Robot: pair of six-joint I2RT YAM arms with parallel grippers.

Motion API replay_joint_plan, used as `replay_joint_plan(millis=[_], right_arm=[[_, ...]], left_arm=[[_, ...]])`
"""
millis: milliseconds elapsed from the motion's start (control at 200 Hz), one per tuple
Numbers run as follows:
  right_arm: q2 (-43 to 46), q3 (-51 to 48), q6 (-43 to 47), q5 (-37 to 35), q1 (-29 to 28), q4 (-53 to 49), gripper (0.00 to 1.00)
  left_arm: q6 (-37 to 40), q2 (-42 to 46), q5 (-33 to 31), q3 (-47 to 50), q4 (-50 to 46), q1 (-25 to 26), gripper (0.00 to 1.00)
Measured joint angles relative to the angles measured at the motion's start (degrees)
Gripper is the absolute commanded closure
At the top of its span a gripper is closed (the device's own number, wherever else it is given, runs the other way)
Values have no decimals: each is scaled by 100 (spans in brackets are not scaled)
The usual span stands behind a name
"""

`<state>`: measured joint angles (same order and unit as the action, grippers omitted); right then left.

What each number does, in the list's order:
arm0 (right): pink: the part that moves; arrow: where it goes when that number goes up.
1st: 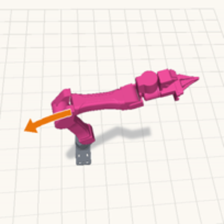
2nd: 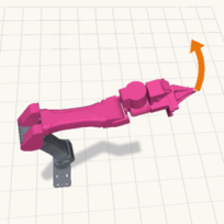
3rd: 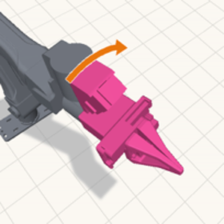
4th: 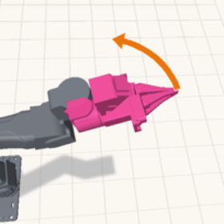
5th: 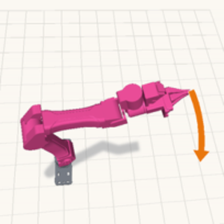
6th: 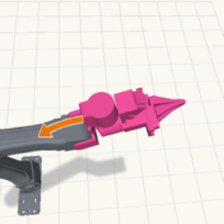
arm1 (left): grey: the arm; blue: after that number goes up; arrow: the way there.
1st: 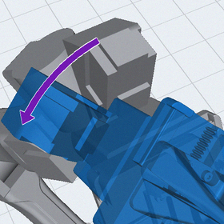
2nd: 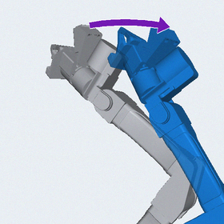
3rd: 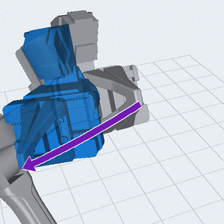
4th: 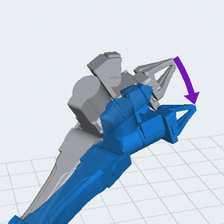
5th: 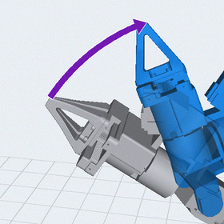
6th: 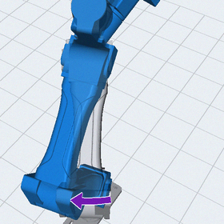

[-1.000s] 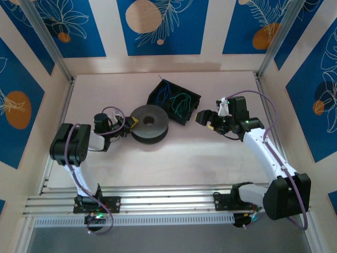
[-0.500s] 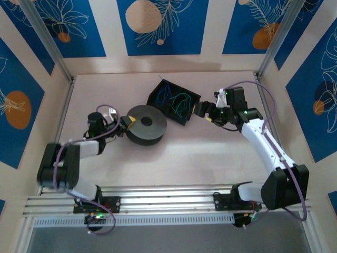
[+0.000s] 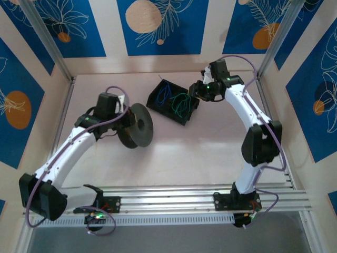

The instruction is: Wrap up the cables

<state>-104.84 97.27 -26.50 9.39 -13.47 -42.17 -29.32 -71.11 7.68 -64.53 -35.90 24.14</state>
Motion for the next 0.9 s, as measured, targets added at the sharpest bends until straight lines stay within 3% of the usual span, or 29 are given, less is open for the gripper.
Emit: replay_joint_plan(millis=[220, 355, 705, 900], right_arm=[[-1246, 1025, 219, -107, 20, -485, 66], [-1740, 1360, 284, -192, 37, -669, 69], [-2409, 1812, 313, -63, 186, -826, 70], [-2579, 1976, 350, 66, 210, -800, 77]], left_arm=[[323, -741, -1263, -680, -767, 922, 100], [422, -1298, -1703, -1137, -876, 1388, 100], [417, -2256, -1982, -1867, -935, 1941, 100], [356, -2559, -2004, -2184, -964, 2031, 100]])
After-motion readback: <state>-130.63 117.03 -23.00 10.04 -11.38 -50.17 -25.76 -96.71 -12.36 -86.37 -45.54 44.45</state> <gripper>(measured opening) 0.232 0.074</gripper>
